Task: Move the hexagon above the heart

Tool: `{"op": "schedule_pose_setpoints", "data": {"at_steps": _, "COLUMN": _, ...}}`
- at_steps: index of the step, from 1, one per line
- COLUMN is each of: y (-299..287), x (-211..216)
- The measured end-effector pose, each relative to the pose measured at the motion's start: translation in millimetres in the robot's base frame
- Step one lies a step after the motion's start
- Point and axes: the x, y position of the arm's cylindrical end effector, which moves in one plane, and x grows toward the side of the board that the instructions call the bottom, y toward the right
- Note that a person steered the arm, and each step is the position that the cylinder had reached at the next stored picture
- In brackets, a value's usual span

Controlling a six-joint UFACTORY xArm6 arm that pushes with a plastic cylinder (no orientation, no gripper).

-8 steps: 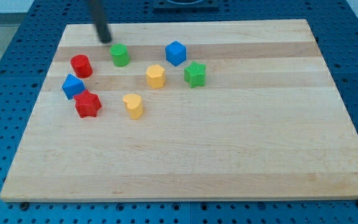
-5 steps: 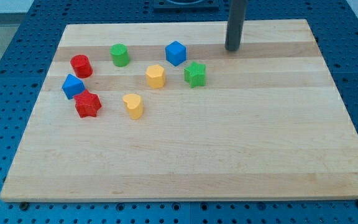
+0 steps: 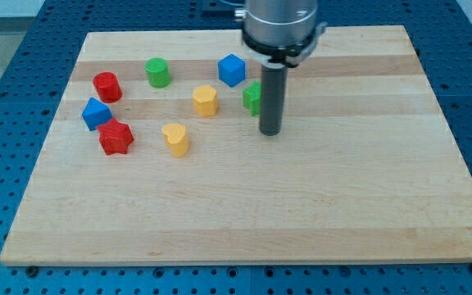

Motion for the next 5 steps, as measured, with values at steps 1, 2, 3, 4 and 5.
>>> {"op": "schedule_pose_setpoints", "data": {"at_steps": 1, "y": -26, "x": -1}}
{"op": "schedule_pose_setpoints", "data": {"at_steps": 2, "y": -26, "x": -8}}
{"op": "schedule_pose_setpoints", "data": {"at_steps": 3, "y": -24, "x": -20}}
{"op": "schedule_pose_setpoints", "data": {"at_steps": 4, "y": -24, "x": -35}}
{"op": "schedule_pose_setpoints", "data": {"at_steps": 5, "y": -27, "x": -45}}
